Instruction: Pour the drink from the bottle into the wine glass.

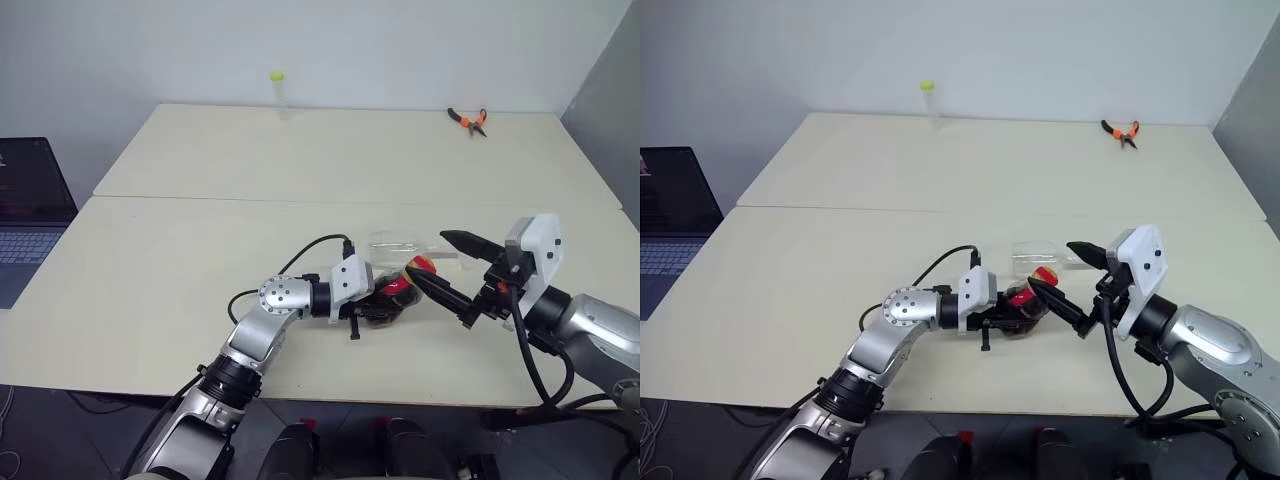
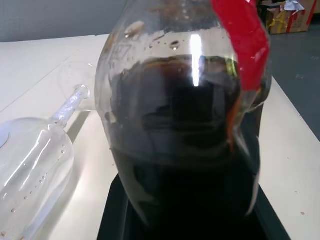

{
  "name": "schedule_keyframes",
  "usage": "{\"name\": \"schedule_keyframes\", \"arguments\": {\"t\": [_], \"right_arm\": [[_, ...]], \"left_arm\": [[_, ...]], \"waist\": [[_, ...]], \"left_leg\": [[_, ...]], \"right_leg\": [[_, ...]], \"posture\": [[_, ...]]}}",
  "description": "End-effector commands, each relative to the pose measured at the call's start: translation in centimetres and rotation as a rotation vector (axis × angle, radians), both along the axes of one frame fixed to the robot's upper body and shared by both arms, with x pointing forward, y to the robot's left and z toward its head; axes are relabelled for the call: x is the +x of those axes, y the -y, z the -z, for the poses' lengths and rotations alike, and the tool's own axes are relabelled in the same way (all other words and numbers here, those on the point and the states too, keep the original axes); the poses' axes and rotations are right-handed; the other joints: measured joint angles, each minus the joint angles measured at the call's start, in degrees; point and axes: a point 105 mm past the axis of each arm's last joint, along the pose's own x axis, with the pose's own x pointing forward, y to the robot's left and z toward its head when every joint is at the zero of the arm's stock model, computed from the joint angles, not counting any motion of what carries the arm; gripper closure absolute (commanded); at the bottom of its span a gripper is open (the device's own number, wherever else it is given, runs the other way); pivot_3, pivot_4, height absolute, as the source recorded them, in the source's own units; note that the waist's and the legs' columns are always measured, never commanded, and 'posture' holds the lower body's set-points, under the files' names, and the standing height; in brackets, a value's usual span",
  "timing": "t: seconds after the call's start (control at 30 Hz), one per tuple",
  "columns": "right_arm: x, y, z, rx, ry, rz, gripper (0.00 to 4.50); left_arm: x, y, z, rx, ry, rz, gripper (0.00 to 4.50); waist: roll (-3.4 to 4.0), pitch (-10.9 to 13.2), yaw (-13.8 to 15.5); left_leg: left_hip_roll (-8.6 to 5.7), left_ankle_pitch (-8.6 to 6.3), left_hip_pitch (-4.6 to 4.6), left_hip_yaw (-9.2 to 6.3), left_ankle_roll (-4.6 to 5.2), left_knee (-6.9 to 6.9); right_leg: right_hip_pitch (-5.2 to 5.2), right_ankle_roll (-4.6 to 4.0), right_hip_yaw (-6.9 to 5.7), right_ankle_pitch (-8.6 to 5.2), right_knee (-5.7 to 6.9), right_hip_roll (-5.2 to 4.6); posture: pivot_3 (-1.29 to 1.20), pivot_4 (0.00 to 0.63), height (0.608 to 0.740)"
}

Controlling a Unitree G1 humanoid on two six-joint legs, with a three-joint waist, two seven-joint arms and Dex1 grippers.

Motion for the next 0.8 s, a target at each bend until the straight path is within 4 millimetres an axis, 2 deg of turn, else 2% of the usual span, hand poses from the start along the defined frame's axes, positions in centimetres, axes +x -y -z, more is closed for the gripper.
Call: {"name": "schedule_keyframes", "arguments": {"t": [0.03, 0.4, 0.8], "right_arm": [[-0.7, 0.7, -0.9, 0.003, 0.029, -0.001, 0.0], [-2.9, -0.3, -1.2, 0.055, -0.052, -0.118, 0.0], [-1.0, -1.7, -0.7, 0.058, -0.01, -0.071, 0.0]], "left_arm": [[-0.4, 0.5, -1.2, -0.035, 0.045, 0.031, 3.71], [-0.3, 0.5, -1.1, -0.033, 0.044, 0.034, 3.71], [-0.3, 0.6, -1.1, -0.032, 0.045, 0.035, 3.71]], "waist": [[0.0, 0.0, 0.01], [0.0, 0.0, -0.03], [0.0, 0.0, -0.02]], "left_leg": [[0.0, 0.0, 0.0, 0.01, 0.0, 0.0], [0.01, 0.0, 0.02, 0.0, 0.01, 0.0], [0.0, 0.0, 0.0, 0.0, 0.0, 0.01]], "right_leg": [[0.0, 0.0, 0.01, 0.0, 0.0, 0.0], [0.01, 0.0, 0.0, 0.0, 0.02, 0.02], [0.0, 0.0, 0.0, 0.0, 0.01, 0.01]], "posture": [[0.0, 0.15, 0.74], [0.0, 0.15, 0.74], [0.0, 0.15, 0.74]]}}
